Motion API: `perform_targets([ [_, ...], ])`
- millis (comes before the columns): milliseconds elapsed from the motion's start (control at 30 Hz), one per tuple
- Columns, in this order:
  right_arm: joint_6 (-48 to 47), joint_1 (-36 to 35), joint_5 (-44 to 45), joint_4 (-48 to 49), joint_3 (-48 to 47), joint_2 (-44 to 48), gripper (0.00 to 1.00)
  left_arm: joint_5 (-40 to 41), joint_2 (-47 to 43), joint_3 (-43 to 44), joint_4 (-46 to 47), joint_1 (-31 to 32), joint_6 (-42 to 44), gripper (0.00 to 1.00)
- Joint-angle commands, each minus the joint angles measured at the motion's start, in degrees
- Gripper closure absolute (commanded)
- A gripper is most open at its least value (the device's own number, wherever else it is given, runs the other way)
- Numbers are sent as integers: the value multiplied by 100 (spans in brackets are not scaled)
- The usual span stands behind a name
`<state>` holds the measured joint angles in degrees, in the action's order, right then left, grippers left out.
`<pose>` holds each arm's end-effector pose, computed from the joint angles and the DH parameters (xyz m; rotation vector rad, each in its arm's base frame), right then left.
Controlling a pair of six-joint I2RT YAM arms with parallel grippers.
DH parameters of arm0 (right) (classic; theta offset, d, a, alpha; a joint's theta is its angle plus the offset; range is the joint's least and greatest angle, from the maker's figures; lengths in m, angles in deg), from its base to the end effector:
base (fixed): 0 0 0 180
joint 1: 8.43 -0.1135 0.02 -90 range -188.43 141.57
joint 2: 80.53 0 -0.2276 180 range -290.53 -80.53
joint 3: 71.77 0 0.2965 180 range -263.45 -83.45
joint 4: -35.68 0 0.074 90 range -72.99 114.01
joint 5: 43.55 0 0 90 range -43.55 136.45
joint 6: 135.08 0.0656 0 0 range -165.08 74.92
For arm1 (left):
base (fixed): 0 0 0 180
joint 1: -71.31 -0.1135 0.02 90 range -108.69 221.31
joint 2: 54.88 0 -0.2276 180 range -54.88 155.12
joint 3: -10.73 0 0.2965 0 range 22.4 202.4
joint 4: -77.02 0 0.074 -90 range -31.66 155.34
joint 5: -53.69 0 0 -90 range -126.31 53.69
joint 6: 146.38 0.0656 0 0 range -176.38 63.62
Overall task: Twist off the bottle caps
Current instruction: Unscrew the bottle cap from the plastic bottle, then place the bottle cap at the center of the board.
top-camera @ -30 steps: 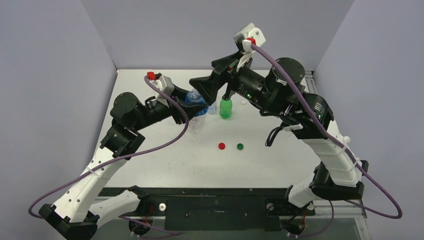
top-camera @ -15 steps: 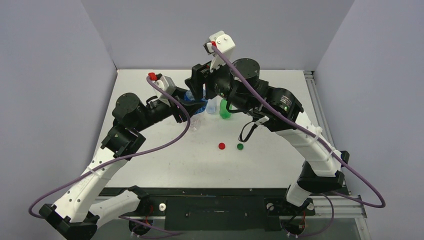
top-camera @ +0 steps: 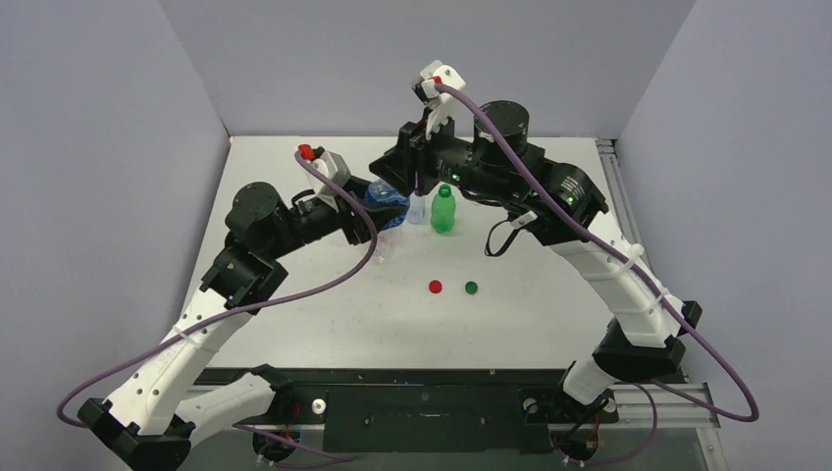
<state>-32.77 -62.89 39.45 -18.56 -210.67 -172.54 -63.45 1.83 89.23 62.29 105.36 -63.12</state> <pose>0.2077 0.3046 0.5396 -0.7348 1.6386 0.9592 0.2333 -0.1938 0.4301 0.7397 1.3383 -0.9154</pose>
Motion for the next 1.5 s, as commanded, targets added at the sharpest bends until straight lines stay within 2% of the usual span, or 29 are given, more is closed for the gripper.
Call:
perform_targets([
  [0, -400, 477, -1856, 750, 518, 789, 100, -805, -108, -57, 318, 2, -36, 93],
  [100, -686, 720, -2392, 1039, 828, 1205, 100, -1333, -146, -218, 337, -10, -17, 93],
  [200, -523, 1065, -2622, 1331, 904, 1381, 100, -1374, -224, -490, 461, -14, 64, 93],
  [267, -234, 1377, -2838, 1693, 1172, 1533, 100, -1383, -270, -651, 566, -12, 196, 93],
  [433, 545, 2103, -3276, 2745, 2550, 2046, 100, -1691, -338, -1053, 924, 1, 282, 93],
  [533, 1209, 2247, -3671, 3805, 3117, 2124, 100, -1913, -290, -1104, 972, 26, 243, 93],
  [600, 1412, 2237, -3759, 3940, 3168, 2066, 100, -1952, -254, -1099, 1025, 27, 155, 93],
  [667, 990, 2249, -3288, 3374, 3066, 2018, 100, -1853, -275, -1109, 1083, 24, 126, 94],
  [700, 850, 2274, -2742, 2872, 3055, 2002, 100, -1735, -296, -1163, 1120, 24, 123, 94],
  [767, 803, 2470, -1933, 2543, 3295, 1939, 100, -1606, -372, -1296, 1251, 16, 155, 94],
  [900, 987, 2747, -100, 2412, 4639, 1998, 100, -1531, -435, -1501, 1426, 17, 211, 95],
  [933, 1120, 2835, 85, 2517, 5294, 2100, 100, -1505, -462, -1534, 1473, 11, 231, 95],
  [1033, 1331, 2923, 968, 3063, 6352, 2143, 100, -1453, -499, -1705, 1642, -2, 223, 95],
  [1133, 1465, 2940, 1531, 3224, 6943, 1727, 100, -1593, -482, -1722, 1732, -3, 212, 95],
  [1367, 1601, 2936, 2184, 3798, 7231, 605, 99, -1501, -539, -1994, 1945, -20, 362, 97],
  [1467, 1642, 2932, 2409, 4110, 7235, 72, 92, -1489, -513, -2229, 2089, -25, 417, 97],
])
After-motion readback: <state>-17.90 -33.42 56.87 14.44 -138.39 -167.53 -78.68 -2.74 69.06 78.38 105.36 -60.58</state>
